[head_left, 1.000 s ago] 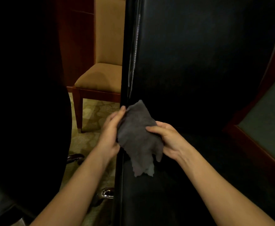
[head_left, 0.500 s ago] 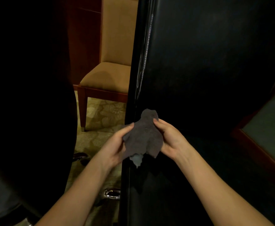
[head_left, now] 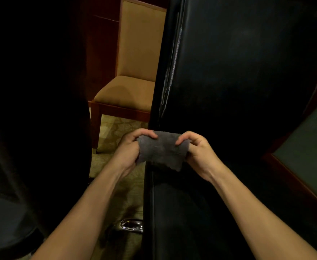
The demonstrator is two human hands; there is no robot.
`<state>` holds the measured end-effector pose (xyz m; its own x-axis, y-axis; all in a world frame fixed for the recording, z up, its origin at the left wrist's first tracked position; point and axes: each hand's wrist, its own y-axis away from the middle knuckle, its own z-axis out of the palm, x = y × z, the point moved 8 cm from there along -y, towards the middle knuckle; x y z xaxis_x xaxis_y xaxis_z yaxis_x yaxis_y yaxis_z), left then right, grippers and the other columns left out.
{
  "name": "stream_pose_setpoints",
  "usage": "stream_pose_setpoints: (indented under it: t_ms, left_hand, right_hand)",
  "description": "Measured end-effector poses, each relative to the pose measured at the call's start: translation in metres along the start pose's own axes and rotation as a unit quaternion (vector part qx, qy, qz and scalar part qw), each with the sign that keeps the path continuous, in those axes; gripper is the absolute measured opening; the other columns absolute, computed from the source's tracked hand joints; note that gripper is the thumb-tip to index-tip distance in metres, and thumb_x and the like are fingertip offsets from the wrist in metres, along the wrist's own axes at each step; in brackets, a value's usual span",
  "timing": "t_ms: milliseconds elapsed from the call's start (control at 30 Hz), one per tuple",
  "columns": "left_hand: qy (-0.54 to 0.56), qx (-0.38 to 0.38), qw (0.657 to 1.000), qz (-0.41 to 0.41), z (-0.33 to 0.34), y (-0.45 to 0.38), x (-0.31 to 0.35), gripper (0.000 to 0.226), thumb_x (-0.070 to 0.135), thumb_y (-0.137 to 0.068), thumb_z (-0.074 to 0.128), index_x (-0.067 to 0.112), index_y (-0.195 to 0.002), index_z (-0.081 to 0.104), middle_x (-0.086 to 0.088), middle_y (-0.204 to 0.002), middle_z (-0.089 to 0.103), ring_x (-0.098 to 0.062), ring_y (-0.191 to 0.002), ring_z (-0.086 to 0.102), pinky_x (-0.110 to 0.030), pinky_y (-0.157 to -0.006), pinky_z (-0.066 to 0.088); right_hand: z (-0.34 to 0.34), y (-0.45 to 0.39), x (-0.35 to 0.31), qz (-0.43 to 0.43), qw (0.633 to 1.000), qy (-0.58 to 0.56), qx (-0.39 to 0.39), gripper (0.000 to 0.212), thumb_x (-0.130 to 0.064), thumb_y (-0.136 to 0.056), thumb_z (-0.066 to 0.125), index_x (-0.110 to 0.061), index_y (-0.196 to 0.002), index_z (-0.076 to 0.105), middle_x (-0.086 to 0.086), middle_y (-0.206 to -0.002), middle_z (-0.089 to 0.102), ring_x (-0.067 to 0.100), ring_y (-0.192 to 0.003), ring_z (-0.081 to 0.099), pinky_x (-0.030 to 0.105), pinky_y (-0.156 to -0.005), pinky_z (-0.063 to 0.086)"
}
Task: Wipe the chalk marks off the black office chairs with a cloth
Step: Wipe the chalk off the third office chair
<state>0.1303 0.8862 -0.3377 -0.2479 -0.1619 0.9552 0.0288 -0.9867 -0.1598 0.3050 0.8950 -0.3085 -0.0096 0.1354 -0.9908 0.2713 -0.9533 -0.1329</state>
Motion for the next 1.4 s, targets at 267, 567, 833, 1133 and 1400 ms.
stream_pose_setpoints:
  t_ms: [267, 567, 833, 1133, 1400]
  left_hand:
    - [-0.011, 0.041, 0.998, -0.037, -0.013, -0.023, -0.02, 0.022, 0.014, -0.101, 0.052, 0.012, -0.114, 0.068, -0.007, -0.11, 0.069, -0.027, -0.106, 0.066, -0.031, -0.084, 0.056]
    - [-0.107, 0.14, 0.982, 0.072, -0.021, -0.118, -0.034, 0.015, 0.008, -0.087, 0.071, 0.023, -0.085, 0.067, -0.001, -0.089, 0.067, -0.019, -0.089, 0.066, -0.035, -0.081, 0.054]
    - [-0.147, 0.087, 0.977, 0.124, -0.024, -0.141, -0.054, 0.013, 0.0, -0.093, 0.065, 0.01, -0.099, 0.059, 0.002, -0.093, 0.062, 0.006, -0.081, 0.06, -0.017, -0.076, 0.049]
    - [-0.156, 0.146, 0.969, 0.124, -0.039, -0.092, -0.05, 0.011, 0.02, -0.094, 0.064, 0.026, -0.099, 0.057, 0.01, -0.095, 0.062, -0.003, -0.089, 0.061, -0.019, -0.075, 0.048]
    - [-0.183, 0.283, 0.936, 0.098, -0.065, 0.032, -0.019, 0.018, 0.025, -0.096, 0.065, 0.038, -0.098, 0.053, 0.015, -0.099, 0.059, -0.011, -0.097, 0.06, -0.018, -0.072, 0.047]
  right_hand:
    - [-0.007, -0.024, 0.016, 0.019, 0.992, 0.124, 0.018, 0.023, -0.012, -0.098, 0.05, -0.013, -0.091, 0.072, -0.002, -0.095, 0.072, 0.015, -0.094, 0.068, 0.026, -0.076, 0.055]
    - [-0.007, -0.063, 0.007, -0.052, 0.896, 0.369, 0.244, 0.022, -0.02, -0.088, 0.072, -0.027, -0.102, 0.056, -0.008, -0.098, 0.063, 0.008, -0.093, 0.062, 0.033, -0.08, 0.057]
    - [0.001, -0.066, 0.01, -0.093, 0.823, 0.454, 0.327, 0.02, -0.027, -0.087, 0.07, -0.021, -0.104, 0.061, -0.004, -0.101, 0.048, 0.013, -0.099, 0.048, 0.033, -0.084, 0.048]
    - [0.015, -0.036, 0.001, -0.067, 0.867, 0.399, 0.289, 0.014, -0.027, -0.092, 0.066, -0.028, -0.105, 0.063, -0.011, -0.071, 0.063, 0.007, -0.072, 0.066, 0.038, -0.069, 0.057]
    - [0.055, 0.025, 0.009, -0.099, 0.96, 0.179, 0.192, 0.014, -0.013, -0.091, 0.07, -0.022, -0.1, 0.063, 0.0, -0.086, 0.069, 0.013, -0.082, 0.071, 0.035, -0.073, 0.061]
